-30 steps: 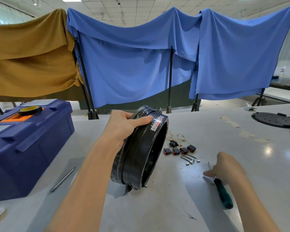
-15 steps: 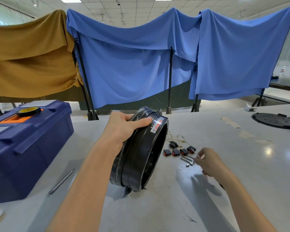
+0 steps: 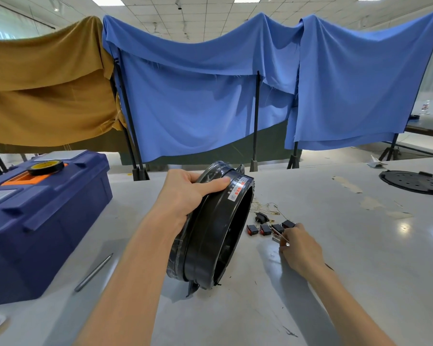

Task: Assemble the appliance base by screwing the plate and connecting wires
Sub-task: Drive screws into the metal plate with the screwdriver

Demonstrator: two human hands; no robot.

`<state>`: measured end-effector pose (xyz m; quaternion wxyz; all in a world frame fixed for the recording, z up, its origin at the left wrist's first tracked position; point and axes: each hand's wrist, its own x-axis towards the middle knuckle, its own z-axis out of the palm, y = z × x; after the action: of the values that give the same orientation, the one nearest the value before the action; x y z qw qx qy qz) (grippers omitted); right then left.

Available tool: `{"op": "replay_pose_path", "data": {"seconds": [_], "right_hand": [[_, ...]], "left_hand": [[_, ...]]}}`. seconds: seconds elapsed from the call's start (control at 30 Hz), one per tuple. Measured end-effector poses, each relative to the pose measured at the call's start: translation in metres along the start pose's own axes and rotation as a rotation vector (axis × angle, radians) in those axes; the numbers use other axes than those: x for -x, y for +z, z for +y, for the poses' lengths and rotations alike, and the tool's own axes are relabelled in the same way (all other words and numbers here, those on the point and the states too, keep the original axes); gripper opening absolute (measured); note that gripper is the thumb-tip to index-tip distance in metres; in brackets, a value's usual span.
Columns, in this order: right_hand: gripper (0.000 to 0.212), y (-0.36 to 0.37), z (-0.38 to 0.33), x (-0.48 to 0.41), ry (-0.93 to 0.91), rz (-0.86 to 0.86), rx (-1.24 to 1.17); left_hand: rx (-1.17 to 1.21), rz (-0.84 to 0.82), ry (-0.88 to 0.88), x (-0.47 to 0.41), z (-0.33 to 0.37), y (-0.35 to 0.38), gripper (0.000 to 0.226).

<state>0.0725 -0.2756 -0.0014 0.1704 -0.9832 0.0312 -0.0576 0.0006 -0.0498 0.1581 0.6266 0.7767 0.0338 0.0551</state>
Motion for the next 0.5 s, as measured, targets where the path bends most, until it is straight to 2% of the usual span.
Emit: {"op": "replay_pose_path", "data": {"seconds": [0.1,0.2,0.3,0.4,0.5], "right_hand": [[0.010,-0.001,-0.002,0.002,-0.012,-0.006,-0.008],[0.018,-0.008,-0.004,0.005,-0.016,0.015,-0.096],[0.011,-0.024,-0.012,0.010,-0.036,0.100,-0.484],[0.018,-0.053,-0.031,0.024,-0.113,0.175,-1.013],[0.020,-0.081,-0.049,0.040,-0.179,0.090,-1.372]], "left_hand": [[-0.007,0.002,0.002,0.000,0.000,0.000,0.026],[-0.006,0.002,-0.003,0.000,0.000,0.000,0.027],[-0.003,-0.001,-0.004,0.000,0.001,0.000,0.027],[-0.001,0.002,-0.006,-0.001,0.000,0.000,0.028],[0.002,0.006,-0.005,-0.001,-0.001,0.000,0.029]]}}
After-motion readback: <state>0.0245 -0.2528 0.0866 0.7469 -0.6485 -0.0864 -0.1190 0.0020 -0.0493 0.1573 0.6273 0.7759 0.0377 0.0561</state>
